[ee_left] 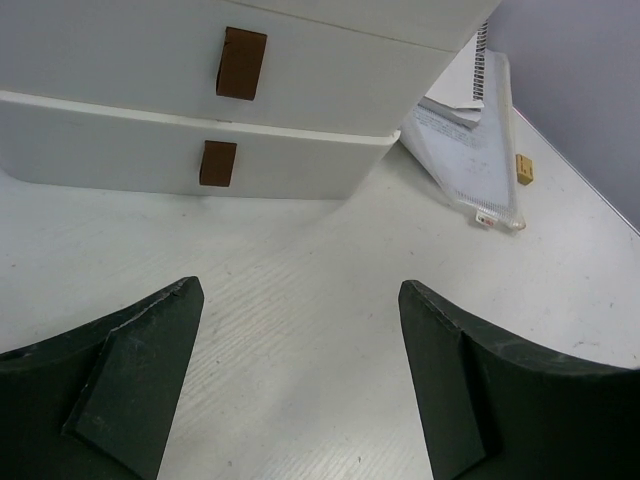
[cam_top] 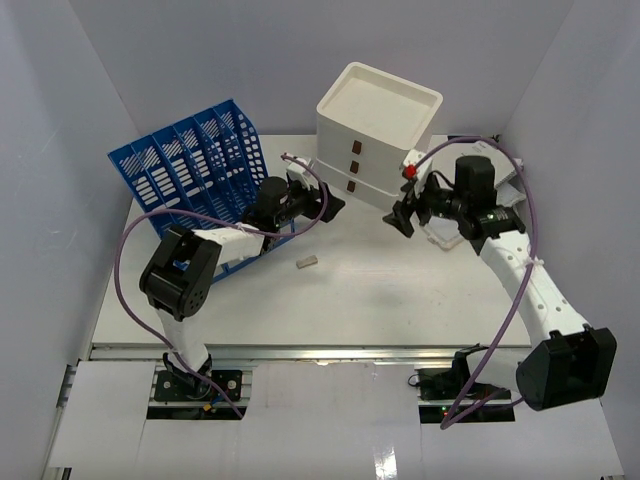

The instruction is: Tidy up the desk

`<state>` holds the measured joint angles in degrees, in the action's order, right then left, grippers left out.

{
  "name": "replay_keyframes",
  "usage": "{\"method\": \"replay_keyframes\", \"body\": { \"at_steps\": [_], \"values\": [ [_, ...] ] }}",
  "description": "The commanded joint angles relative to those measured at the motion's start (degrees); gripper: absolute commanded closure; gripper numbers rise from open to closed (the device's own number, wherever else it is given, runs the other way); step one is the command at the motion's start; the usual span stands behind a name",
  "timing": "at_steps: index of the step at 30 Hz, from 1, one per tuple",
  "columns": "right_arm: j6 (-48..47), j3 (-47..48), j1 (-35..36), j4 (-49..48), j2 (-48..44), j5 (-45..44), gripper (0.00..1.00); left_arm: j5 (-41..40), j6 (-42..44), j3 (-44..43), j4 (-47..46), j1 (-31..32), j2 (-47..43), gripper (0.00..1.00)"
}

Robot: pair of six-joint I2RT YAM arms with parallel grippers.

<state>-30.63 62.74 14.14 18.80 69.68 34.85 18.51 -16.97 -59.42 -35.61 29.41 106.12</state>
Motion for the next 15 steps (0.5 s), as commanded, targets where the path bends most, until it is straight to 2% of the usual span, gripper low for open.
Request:
{"method": "replay_keyframes", "body": {
  "at_steps": [1, 7, 11, 15],
  "values": [
    [-2.4, -10.5, -1.9, -1.8, -7.4, 9.0, 0.06, 0.3, 1.5, -4.2, -1.9, 0.5, 4.3, 0.12],
    [-5.7, -17.5, -10.6, -1.6, -9.9, 19.8, 0.00, -3.5, 3.6, -10.8, -0.3, 0.6, 11.4, 0.15],
    [-6.0, -19.3, -12.2, -1.9, -7.1, 22.8, 0.09, -6.3, 4.8, -14.5, 0.8, 0.9, 14.6, 0.17],
    [-5.2, -19.1, -12.9, -1.9, -7.3, 23.6, 0.10, -9.1, 6.0, -18.7, 1.1, 1.1, 18.4, 0.18]
  ]
}}
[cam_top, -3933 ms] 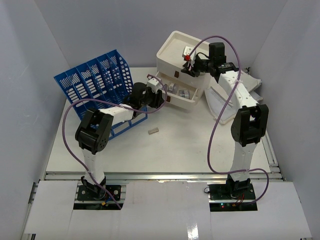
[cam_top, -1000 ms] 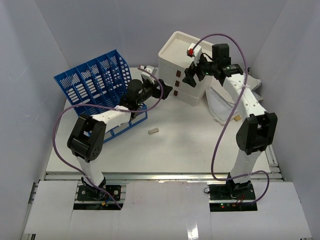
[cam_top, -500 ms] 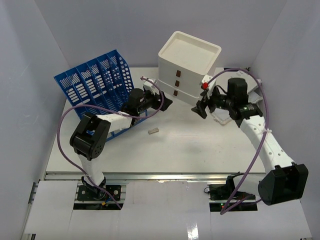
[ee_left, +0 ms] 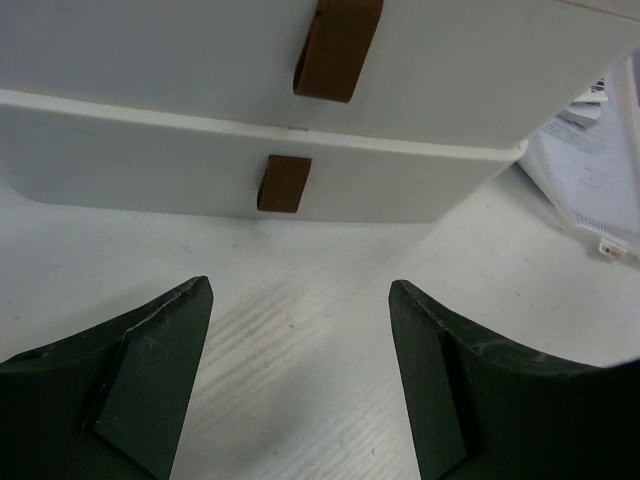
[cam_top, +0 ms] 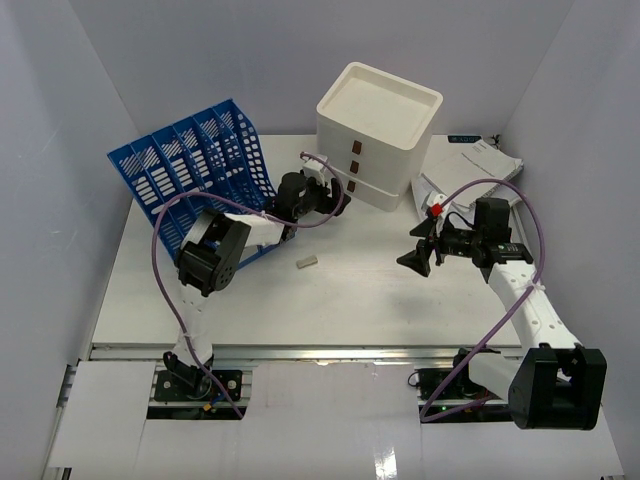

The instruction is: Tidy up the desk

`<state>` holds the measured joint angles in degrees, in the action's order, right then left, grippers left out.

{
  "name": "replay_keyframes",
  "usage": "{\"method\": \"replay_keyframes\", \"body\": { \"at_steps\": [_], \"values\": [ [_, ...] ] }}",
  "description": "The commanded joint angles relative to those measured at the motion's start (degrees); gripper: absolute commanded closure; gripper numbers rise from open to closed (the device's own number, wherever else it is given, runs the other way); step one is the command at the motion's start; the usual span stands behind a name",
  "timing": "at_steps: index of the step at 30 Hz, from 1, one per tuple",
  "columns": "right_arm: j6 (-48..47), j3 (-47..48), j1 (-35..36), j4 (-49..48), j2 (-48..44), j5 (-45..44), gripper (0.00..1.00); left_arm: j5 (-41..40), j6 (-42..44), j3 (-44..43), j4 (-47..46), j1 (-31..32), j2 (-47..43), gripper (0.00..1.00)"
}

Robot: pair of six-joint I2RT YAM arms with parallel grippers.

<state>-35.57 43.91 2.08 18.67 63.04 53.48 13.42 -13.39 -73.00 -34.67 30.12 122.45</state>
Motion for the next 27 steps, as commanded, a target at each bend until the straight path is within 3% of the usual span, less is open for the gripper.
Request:
{"method": "replay_keyframes", "body": {
  "at_steps": [1, 7, 18, 27],
  "values": [
    [-0.3, -0.8, -0.9, -1.9, -0.9, 5.7, 0.10, -4.3, 2.7, -6.1, 0.1, 0.5, 3.0, 0.18],
    [0.2, -2.2, -1.2, -1.9, -1.7, 8.1, 0.09, -6.0, 3.6, -13.4, 1.2, 1.0, 9.5, 0.25],
    [0.9, -1.6, -1.3, -1.9, -1.7, 9.6, 0.10, -8.8, 3.1, -17.7, 0.4, 2.2, 13.1, 0.38],
    [1.0, -1.6, -1.3, -1.8, -1.8, 9.3, 0.10, -5.4, 3.4, -15.9, 1.5, 2.9, 11.5, 0.34]
  ]
}}
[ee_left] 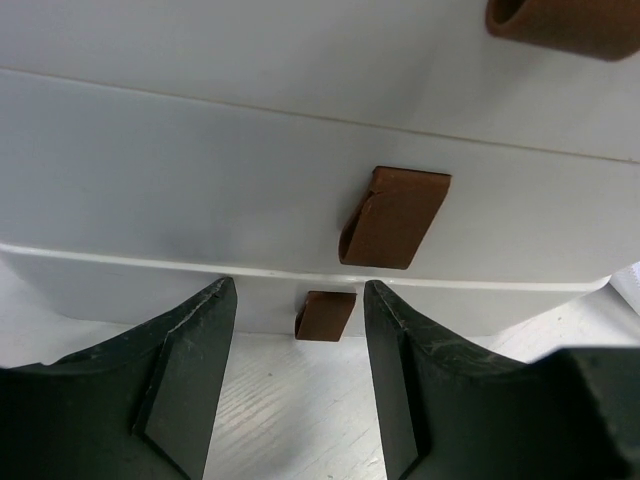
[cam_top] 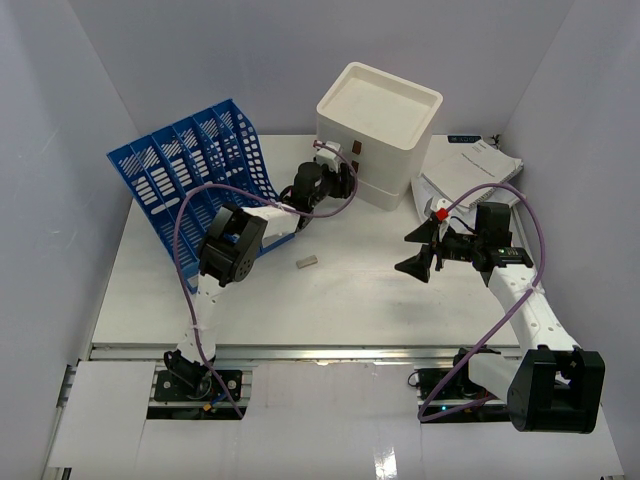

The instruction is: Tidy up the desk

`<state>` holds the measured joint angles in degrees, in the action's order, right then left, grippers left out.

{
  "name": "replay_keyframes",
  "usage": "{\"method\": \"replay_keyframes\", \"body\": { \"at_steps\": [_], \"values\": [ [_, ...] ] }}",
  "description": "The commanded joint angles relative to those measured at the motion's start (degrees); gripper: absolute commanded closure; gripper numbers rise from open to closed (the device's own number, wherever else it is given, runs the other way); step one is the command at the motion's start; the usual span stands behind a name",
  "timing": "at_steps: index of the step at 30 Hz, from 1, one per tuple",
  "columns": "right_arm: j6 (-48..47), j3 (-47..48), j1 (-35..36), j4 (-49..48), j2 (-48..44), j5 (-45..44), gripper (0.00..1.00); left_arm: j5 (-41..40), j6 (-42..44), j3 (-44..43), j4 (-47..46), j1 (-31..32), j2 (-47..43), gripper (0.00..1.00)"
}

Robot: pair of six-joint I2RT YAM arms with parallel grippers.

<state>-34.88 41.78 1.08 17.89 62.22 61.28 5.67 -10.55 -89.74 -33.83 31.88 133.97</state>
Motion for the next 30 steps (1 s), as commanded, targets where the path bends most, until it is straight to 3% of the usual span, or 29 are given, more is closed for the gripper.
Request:
{"method": "replay_keyframes", "body": {
  "at_steps": [1, 12, 19, 30],
  "values": [
    [0.3, 0.5, -0.3, -1.0, -0.9, 1.5, 0.10, 2.4, 1.1, 1.0, 1.0, 1.3, -0.5, 0.34],
    [0.5, 0.4, -0.4, -1.0, -1.0, 1.5, 0.10, -6.7, 7.8, 1.0, 8.5, 4.9, -3.8, 0.34],
    [0.5, 0.2, -0.4, -1.0, -1.2, 1.6, 0.10, -13.9, 7.1, 0.0, 8.6, 5.2, -2.8, 0.35],
    [0.4, 0.3, -0.4, -1.0, -0.8, 2.0, 0.10, -11.5, 6.5, -8.3, 10.7, 5.0, 2.0, 0.39]
  ]
}}
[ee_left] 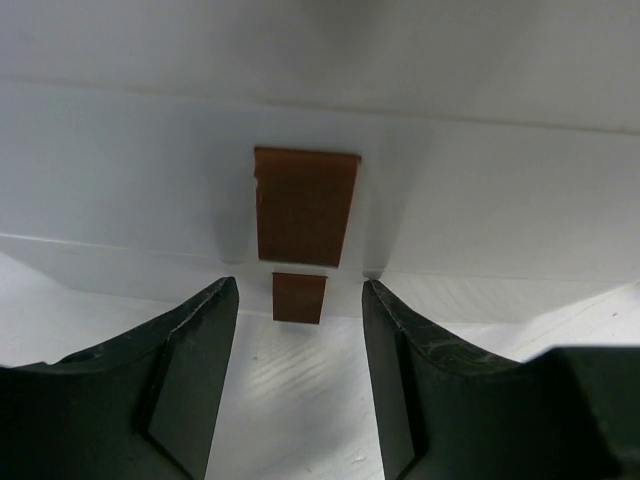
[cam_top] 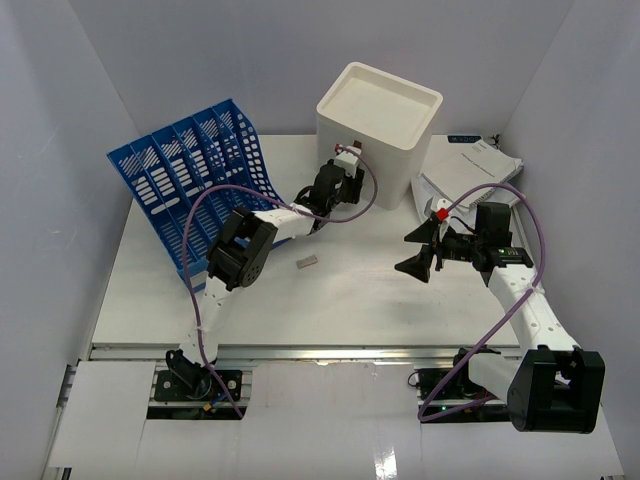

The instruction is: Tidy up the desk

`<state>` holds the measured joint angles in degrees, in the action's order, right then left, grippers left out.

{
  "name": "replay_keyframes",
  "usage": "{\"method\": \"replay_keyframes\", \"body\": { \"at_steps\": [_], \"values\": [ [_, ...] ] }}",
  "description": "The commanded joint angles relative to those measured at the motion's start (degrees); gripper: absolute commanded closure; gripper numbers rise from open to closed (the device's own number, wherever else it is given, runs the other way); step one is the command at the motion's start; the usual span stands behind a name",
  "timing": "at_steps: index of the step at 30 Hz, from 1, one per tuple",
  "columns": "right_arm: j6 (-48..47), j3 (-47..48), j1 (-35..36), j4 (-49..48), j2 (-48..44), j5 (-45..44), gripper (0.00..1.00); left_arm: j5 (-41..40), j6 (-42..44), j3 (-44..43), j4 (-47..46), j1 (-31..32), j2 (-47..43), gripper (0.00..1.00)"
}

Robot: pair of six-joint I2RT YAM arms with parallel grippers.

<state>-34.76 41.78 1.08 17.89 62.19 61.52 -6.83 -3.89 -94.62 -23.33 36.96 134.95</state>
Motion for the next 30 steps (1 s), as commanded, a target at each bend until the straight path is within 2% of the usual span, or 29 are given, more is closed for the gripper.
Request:
{"method": "replay_keyframes", "body": {
  "at_steps": [1, 9, 11, 20, 22, 30],
  "values": [
    [0.3, 0.3, -0.4, -1.0, -0.8, 1.8, 0.10, 1.4, -0.2, -3.6, 0.2, 0.0, 1.2, 0.40],
    [0.3, 0.4, -0.4, -1.0, -0.7, 1.8, 0.10, 2.2, -0.1, -2.8, -0.3, 0.0, 1.1, 0.65],
    [0.3, 0.3, -0.4, -1.0, -0.7, 1.7, 0.10, 2.3, 0.0, -2.0, -0.9, -0.1, 0.7, 0.75],
    [0.0, 0.2, -0.4, -0.8, -0.5, 1.4, 0.10, 2.7, 0.2, -0.3, -1.9, -0.2, -0.7, 0.97],
    [0.1, 0.2, -0.4, -0.8, -0.5, 1.4, 0.11, 2.8, 0.5, 0.9, -2.1, -0.2, -1.6, 1.00],
    [-0.2, 0.2, -0.4, -0.7, -0.1, 0.6, 0.11, 3.6, 1.6, 9.5, -4.3, -0.2, -7.4, 1.00]
  ]
}}
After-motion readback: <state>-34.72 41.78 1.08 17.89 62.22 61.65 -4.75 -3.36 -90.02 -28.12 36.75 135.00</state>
